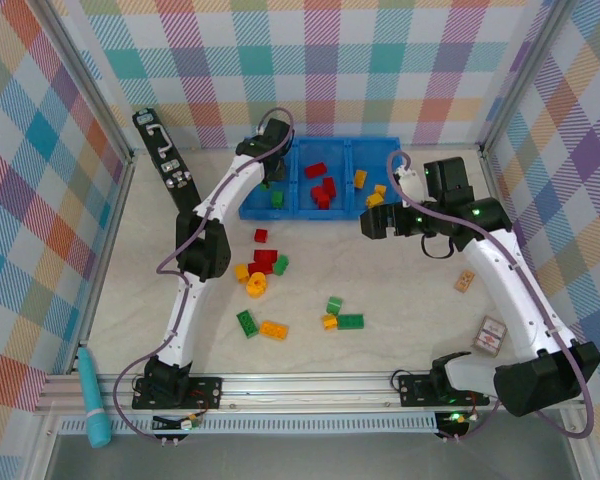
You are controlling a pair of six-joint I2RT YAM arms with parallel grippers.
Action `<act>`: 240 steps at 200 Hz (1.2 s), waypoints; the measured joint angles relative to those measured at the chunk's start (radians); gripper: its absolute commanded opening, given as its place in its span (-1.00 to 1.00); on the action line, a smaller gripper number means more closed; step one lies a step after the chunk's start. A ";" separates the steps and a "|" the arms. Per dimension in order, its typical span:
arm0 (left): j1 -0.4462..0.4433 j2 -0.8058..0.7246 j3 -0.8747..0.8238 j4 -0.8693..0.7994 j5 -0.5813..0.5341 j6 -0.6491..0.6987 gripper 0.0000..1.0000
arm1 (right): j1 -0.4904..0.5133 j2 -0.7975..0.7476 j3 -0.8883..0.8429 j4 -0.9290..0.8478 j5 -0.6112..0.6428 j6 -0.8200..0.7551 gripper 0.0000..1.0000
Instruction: Sort the legos into containers by color
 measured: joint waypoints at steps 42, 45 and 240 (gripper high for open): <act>-0.003 -0.081 -0.036 -0.051 0.010 0.041 0.00 | 0.000 0.019 0.032 0.002 -0.011 -0.001 0.98; -0.004 -0.098 -0.046 -0.056 0.010 0.045 0.00 | 0.000 0.019 0.032 0.005 -0.012 -0.001 0.97; -0.635 -0.565 -0.958 0.061 0.275 -0.444 0.11 | 0.002 -0.055 0.032 0.062 -0.083 0.003 0.97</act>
